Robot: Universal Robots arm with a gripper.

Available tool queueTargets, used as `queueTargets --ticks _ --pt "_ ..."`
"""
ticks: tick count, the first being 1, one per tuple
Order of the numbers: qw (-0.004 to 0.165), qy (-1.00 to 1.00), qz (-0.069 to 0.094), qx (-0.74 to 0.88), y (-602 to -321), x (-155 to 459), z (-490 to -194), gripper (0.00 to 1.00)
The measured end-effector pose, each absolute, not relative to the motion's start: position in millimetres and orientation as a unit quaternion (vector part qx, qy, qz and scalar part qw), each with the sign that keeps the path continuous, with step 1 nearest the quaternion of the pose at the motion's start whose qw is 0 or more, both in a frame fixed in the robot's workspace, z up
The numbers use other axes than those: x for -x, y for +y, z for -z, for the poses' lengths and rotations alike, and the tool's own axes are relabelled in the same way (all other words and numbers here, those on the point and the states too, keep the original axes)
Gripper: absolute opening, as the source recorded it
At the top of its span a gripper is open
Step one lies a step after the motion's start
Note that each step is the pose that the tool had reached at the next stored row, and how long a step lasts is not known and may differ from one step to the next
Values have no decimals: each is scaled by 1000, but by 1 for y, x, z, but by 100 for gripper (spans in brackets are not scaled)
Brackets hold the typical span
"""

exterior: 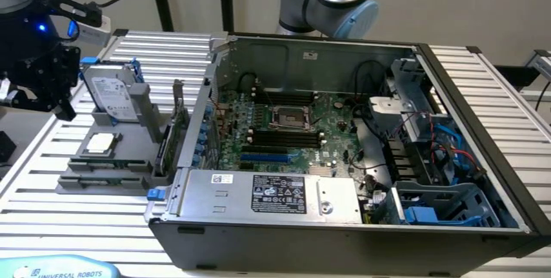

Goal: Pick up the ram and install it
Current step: 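Pick up the ram and move it above insertion slot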

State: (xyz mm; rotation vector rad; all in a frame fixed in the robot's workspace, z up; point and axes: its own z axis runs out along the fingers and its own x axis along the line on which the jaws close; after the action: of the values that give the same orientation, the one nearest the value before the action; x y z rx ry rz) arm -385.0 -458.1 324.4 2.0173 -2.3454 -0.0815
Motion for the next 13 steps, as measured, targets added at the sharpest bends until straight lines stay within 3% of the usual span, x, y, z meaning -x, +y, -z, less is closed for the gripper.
queueTargets --ticks 13 --pt "13 -729 15 -684 -460 384 -316 11"
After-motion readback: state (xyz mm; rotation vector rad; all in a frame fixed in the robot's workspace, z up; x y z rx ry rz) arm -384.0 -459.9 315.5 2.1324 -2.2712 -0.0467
